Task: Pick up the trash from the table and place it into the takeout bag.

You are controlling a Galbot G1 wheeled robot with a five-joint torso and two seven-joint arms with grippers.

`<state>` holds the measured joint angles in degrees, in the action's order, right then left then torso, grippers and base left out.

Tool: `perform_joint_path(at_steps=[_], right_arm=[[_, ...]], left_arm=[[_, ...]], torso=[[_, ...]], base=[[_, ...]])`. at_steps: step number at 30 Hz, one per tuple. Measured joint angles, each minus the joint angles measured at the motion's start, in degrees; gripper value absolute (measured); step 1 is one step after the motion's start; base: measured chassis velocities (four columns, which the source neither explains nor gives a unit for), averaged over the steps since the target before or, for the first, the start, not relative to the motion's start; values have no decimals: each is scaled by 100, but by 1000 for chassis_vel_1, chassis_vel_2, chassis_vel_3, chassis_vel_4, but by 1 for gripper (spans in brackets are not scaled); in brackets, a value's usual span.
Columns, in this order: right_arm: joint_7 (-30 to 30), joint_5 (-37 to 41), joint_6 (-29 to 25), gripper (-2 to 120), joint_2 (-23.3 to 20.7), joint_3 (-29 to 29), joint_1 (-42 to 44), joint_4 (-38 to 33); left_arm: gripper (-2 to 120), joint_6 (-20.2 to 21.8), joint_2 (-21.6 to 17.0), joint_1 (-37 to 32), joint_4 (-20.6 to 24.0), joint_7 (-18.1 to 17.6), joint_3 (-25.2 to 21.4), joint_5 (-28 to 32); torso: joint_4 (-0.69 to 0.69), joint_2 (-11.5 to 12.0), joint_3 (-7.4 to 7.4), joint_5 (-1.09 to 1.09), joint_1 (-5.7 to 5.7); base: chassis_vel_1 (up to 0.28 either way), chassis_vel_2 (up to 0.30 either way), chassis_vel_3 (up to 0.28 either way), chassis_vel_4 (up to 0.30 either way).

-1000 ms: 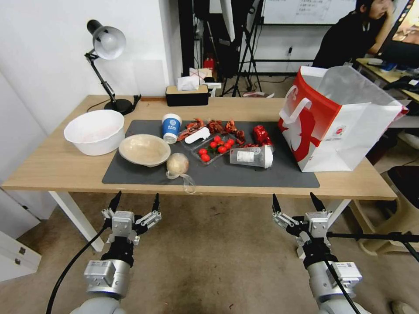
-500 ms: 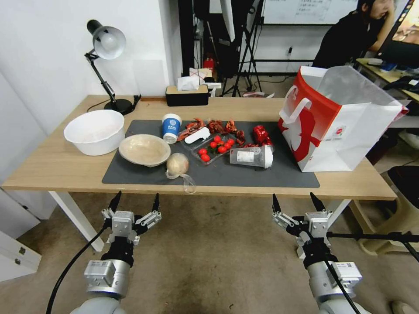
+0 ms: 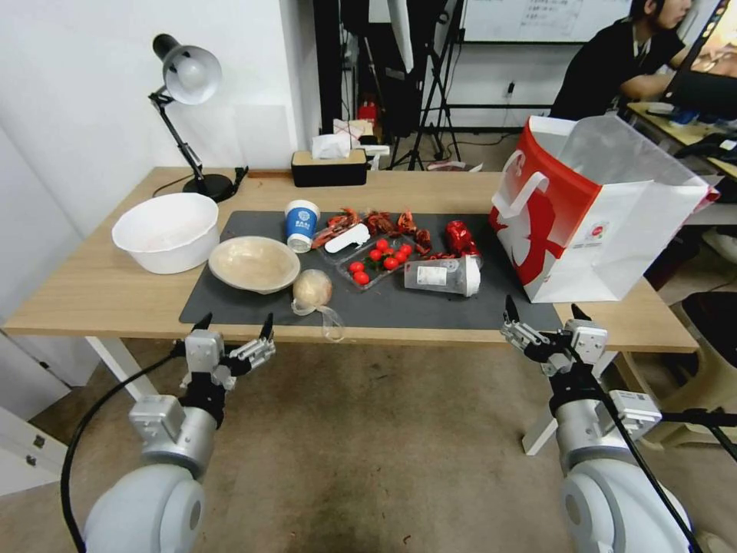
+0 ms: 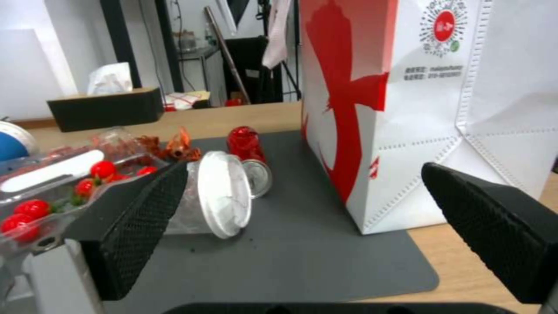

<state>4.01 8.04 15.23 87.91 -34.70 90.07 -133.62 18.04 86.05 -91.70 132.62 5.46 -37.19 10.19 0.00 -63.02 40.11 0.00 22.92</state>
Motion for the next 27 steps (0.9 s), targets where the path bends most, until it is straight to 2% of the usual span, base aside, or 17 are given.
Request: perform_joint_path(at_steps=[11,22,27], right_arm=[[105,488,-82,100,-355,110,-294,237],[446,1118,9,100,-1195,702,-1152,988],[401,1213,89,100,-1374,767,-1360,1154]], left_arm=[[100,-261,12,-50,-51,38,5,-16],[100,-337,50,-85,-52,47,-21,-49],[100,-356,69,-90,-52,47,-34,-57]], torso=[[0,0,-1,0,0],[0,0,-1,0,-1],[0,0,0,0,0]], base=[[0,0,0,0],[0,0,0,0],[0,0,0,0]])
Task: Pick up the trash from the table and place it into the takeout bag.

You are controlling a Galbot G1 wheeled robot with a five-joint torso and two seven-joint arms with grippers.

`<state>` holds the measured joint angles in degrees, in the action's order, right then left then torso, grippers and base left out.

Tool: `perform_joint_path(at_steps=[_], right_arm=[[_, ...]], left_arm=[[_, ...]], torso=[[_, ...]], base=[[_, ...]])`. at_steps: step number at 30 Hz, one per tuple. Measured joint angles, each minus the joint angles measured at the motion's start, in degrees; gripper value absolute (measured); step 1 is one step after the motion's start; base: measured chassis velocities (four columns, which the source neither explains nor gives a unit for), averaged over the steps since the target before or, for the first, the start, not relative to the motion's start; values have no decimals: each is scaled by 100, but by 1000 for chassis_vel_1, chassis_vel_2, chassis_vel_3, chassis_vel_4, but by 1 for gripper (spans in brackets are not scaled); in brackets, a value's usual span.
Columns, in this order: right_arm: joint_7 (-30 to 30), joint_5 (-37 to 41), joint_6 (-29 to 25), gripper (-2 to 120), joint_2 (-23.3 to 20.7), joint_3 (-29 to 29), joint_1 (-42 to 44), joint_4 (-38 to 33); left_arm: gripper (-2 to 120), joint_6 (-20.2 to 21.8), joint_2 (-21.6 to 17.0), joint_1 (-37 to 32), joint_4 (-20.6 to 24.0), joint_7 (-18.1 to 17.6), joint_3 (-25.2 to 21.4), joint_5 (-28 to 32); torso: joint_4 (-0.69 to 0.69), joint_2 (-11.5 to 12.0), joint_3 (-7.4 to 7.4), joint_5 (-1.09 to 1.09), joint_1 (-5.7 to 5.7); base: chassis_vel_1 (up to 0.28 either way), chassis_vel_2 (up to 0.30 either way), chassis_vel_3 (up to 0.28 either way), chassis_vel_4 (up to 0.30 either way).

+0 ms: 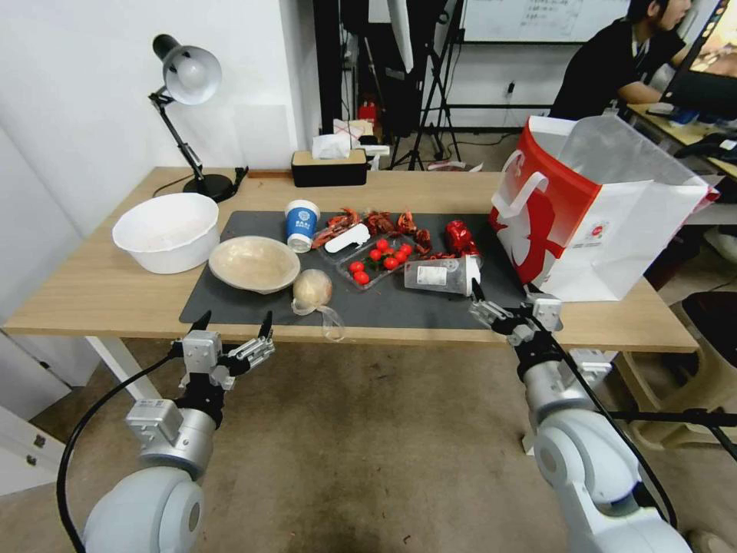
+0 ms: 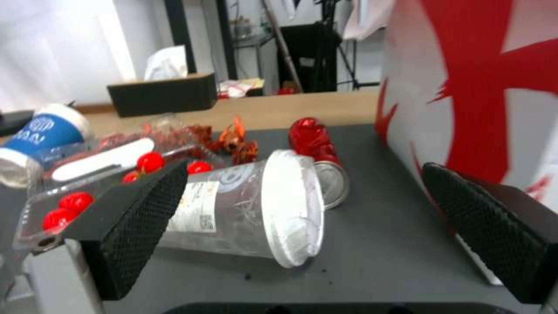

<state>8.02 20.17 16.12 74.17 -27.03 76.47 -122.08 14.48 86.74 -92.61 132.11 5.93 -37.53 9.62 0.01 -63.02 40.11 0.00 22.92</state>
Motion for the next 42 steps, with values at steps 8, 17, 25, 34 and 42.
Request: perform_joint_path(at_steps=[8,17,25,34,42], right_arm=[[-463,514,88,100,-462,63,-356,511],[-845,785,-131,100,-700,259,-682,1042],[-892,831,-278,95,-771,414,-839,1334],[-885,831,-330,88,-766,484,-897,1376],[-877,793,-348,67,-711,477,-807,1342]], left_arm=[[100,-75,42,-7,-8,-6,-23,-12],[100,-129,101,-18,-9,-20,-32,-34],[100,-182,140,-58,22,-24,-61,-64],[100,-208,177,-68,32,-30,-56,-119],[100,-236,163,-68,33,-34,-52,-120]], torso=[[-1,0,0,0,0],[-1,-1,0,0,0],[-1,-1,0,0,0],[-1,-1,0,0,0],[-1,-1,0,0,0]], base=[[0,0,0,0],[0,0,0,0],[0,0,0,0],[0,0,0,0],[0,0,0,0]])
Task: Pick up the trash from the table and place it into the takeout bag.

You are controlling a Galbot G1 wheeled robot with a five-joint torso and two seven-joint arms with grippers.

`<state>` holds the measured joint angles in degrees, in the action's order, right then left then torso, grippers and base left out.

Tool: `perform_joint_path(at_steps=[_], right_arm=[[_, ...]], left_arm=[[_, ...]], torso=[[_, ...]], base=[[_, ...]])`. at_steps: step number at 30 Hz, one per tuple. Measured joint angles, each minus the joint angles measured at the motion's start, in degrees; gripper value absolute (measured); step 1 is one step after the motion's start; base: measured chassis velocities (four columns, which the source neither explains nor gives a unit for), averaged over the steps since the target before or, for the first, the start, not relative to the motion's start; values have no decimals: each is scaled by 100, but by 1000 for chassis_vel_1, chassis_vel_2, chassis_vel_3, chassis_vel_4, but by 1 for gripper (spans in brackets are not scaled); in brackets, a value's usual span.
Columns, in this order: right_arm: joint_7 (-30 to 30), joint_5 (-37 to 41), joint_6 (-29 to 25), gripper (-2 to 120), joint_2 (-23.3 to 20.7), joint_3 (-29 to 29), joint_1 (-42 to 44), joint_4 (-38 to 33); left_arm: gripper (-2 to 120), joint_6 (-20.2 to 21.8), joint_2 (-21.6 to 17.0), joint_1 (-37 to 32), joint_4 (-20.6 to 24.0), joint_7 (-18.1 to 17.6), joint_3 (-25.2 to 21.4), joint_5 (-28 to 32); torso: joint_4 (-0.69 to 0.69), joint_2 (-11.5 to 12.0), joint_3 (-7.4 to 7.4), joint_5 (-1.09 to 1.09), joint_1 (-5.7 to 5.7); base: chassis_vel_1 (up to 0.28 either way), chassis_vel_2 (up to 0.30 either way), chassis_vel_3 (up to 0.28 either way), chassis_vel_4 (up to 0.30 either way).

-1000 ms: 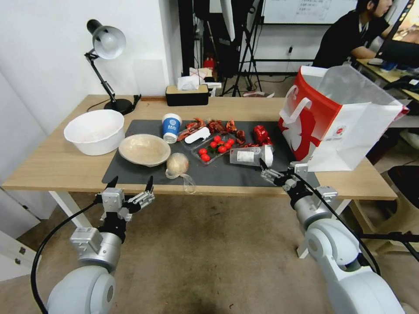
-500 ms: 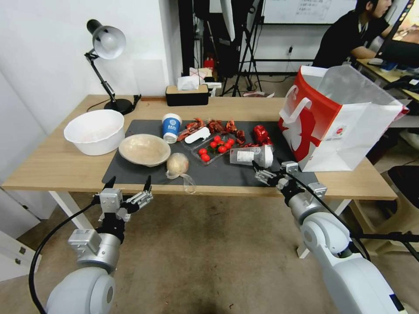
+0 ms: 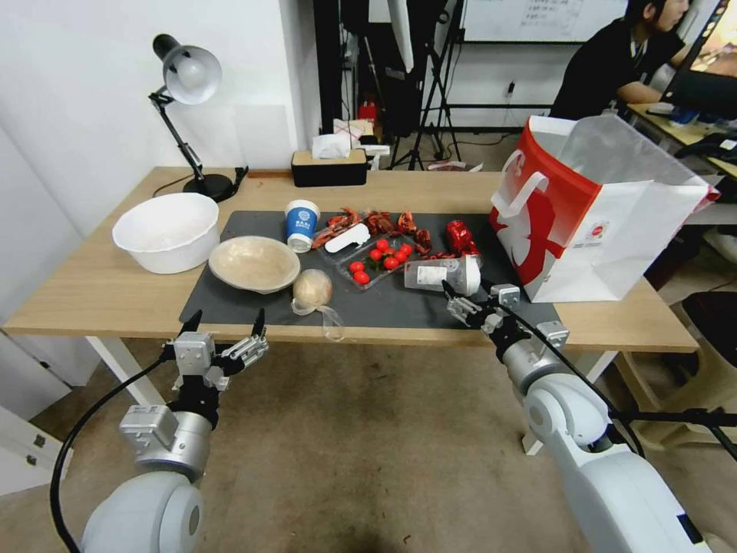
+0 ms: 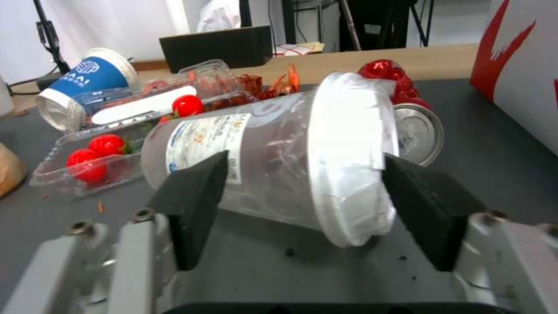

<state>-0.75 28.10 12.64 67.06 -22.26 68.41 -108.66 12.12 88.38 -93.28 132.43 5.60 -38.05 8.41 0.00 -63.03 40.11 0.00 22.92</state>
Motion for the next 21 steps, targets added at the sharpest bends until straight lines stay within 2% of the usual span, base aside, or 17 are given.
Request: perform_joint_path(at_steps=[2,6,8,10,12,15,21], right_arm=[[1,-2,0,66,3,-1,4,-3],[8,-22,-1,52,26,-4,28,-14],[9,-26,-1,49,34,-6,33,-24],[10,-45,-1,39,48,-7,50,-48],[10,-73,-2,36,57,-7,69,-67],[8,-136,-15,23,79,-9,123,-113],[0,-147,-23,13,91,-13,154,-161]], left_arm=[[100,-2,-3,0,0,0,0,0],[100,-18,-20,2,-9,-2,-4,0],[100,-21,-22,2,-12,-3,-4,0],[100,-30,-24,3,-22,-4,-4,0],[100,-35,-24,5,-27,-4,-2,0],[100,-43,-23,11,-39,-5,8,0],[100,-77,-17,11,-61,-8,18,0]], torso=[[0,0,0,0,0],[0,0,0,0,0],[0,0,0,0,0],[0,0,0,0,0],[0,0,0,0,0],[0,0,0,0,0],[0,0,0,0,0]], base=[[0,0,0,0],[0,0,0,0],[0,0,0,0],[0,0,0,0],[0,0,0,0],[0,0,0,0],[0,0,0,0]])
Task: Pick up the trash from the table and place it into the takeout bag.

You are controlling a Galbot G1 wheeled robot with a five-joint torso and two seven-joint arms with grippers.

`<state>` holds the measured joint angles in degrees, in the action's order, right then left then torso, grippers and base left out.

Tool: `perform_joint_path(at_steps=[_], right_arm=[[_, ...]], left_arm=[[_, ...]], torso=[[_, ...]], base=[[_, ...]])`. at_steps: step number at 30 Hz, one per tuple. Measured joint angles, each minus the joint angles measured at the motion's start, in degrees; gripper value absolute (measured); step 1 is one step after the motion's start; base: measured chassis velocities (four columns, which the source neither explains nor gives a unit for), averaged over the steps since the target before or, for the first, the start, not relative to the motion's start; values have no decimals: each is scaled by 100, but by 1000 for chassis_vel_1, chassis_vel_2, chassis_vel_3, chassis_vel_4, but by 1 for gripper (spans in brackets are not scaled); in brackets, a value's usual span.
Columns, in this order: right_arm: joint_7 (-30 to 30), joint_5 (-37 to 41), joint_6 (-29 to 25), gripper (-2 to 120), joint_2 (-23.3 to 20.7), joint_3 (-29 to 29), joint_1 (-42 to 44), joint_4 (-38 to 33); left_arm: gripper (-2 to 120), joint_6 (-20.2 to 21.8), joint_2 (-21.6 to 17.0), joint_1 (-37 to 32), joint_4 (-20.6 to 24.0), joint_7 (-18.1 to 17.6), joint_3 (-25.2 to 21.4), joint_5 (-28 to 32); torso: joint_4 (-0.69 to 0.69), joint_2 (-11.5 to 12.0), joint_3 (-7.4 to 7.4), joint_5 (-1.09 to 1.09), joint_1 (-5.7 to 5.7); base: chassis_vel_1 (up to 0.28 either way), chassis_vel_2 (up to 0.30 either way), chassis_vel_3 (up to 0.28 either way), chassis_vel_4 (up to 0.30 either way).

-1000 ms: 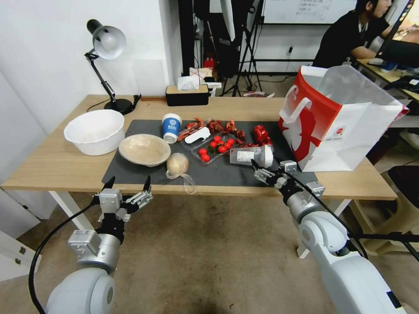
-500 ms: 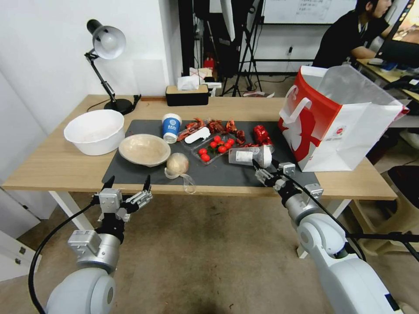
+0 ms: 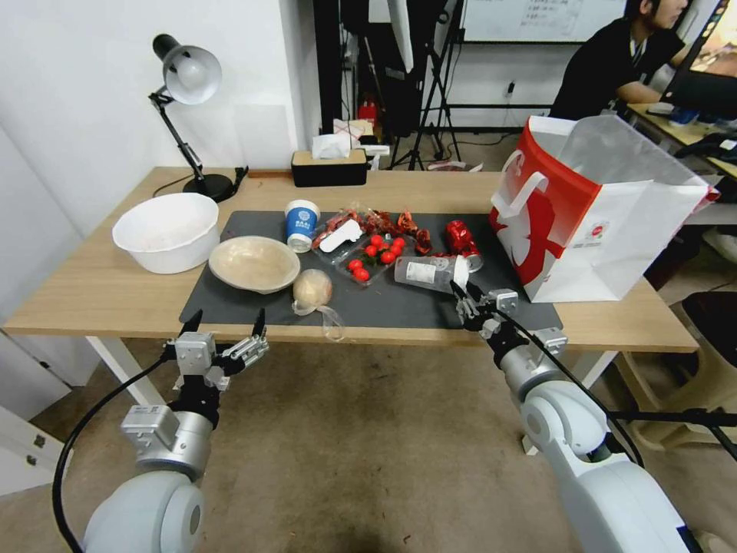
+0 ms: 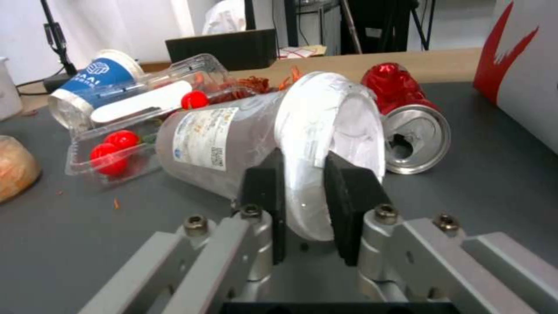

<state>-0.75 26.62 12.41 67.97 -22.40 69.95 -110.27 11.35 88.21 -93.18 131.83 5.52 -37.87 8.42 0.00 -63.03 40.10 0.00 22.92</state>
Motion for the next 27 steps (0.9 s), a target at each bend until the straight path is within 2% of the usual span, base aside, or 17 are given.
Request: perform_joint_path(at_steps=[11,17,21,27], right_arm=[[-12,-14,16,13,4,-117,234,-422],[-130,34,51,11,-49,-395,519,-1056],[-240,518,-13,10,-192,-731,519,-1618],[-123,798,-93,10,-317,-957,309,-1782]], left_arm=[[100,-42,-3,4,-28,-1,3,-3],[100,-58,-4,9,-47,-1,9,-4],[100,-59,-16,22,-49,1,10,-4],[100,-73,-21,10,-46,2,11,-4]], torso=[[0,0,0,0,0],[-1,0,0,-1,0],[-1,0,0,0,-1],[0,0,0,0,0]], base=[[0,0,0,0],[0,0,0,0],[0,0,0,0],[0,0,0,0]])
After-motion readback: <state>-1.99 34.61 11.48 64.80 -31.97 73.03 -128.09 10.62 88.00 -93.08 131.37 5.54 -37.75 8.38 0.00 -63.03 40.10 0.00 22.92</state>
